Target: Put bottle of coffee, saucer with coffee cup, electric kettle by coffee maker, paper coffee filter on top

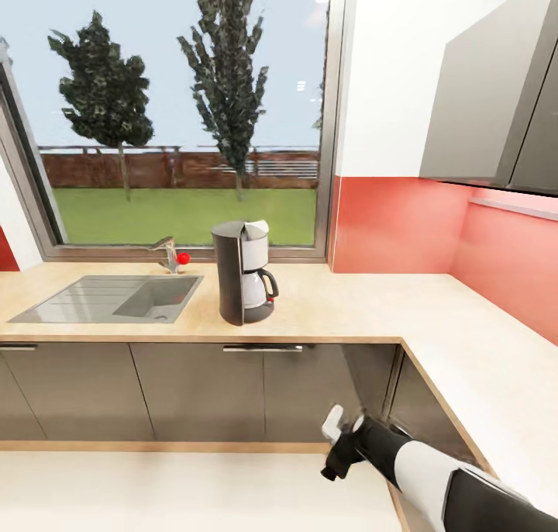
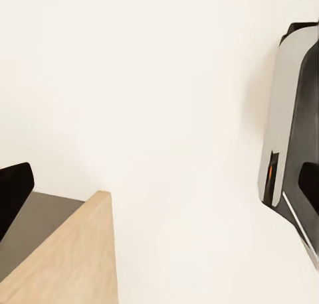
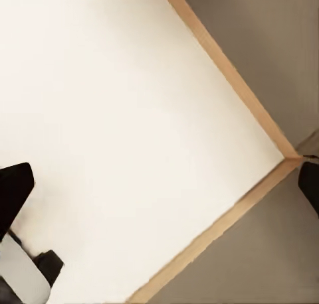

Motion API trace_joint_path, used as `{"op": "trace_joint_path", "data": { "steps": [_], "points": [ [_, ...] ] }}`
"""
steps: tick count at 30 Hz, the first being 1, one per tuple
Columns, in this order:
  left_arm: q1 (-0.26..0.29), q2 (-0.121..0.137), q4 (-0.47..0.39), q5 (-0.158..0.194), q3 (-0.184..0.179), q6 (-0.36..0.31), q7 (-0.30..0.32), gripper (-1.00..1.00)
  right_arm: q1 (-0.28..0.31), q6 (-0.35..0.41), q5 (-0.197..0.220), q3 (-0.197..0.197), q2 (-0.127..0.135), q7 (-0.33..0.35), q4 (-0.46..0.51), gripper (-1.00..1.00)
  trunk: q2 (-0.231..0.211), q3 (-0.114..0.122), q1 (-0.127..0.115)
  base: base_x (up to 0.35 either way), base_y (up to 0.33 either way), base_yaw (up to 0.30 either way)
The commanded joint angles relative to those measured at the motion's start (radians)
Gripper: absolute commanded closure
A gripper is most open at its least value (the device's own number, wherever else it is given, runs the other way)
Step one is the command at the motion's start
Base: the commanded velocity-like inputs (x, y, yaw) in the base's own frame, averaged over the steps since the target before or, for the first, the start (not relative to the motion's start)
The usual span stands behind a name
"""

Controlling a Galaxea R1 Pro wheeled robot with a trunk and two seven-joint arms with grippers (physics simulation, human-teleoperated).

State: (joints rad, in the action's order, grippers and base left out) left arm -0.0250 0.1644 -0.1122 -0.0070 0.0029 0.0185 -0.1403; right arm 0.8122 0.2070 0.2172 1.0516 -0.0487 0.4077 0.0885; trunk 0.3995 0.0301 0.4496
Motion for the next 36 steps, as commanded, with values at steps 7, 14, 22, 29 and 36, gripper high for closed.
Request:
{"op": "trace_joint_path", "data": {
  "steps": [7,14,22,29,36],
  "points": [
    [-0.001,-0.005,-0.038,0.001,0.004,0.001,-0.002,-1.00,-0.153,-0.072,0.404,0.005,0.000,-0.246,-0.025,-1.00,0.000,0.000,0.000,0.000,0.000,0.000],
    [-0.001,-0.025,-0.044,0.002,0.005,0.016,-0.002,-1.00,-0.278,-0.114,0.610,0.005,0.001,-0.367,-0.031,-1.00,0.000,0.000,0.000,0.000,0.000,0.000],
    [-0.001,-0.029,-0.030,0.008,0.008,0.156,-0.002,-1.00,-0.344,-0.121,0.631,0.005,0.000,-0.371,-0.034,-1.00,0.000,0.000,0.000,0.000,0.000,0.000],
    [-0.001,-0.029,-0.029,0.012,0.012,0.179,-0.002,-1.00,-0.356,-0.121,0.632,0.005,-0.001,-0.369,-0.031,-1.00,0.000,0.000,0.000,0.000,0.000,0.000],
    [-0.001,-0.029,-0.029,0.012,0.013,0.181,-0.002,-1.00,-0.356,-0.121,0.633,0.005,0.000,-0.370,-0.029,-1.00,0.000,0.000,0.000,0.000,0.000,0.000]
  ]
}}
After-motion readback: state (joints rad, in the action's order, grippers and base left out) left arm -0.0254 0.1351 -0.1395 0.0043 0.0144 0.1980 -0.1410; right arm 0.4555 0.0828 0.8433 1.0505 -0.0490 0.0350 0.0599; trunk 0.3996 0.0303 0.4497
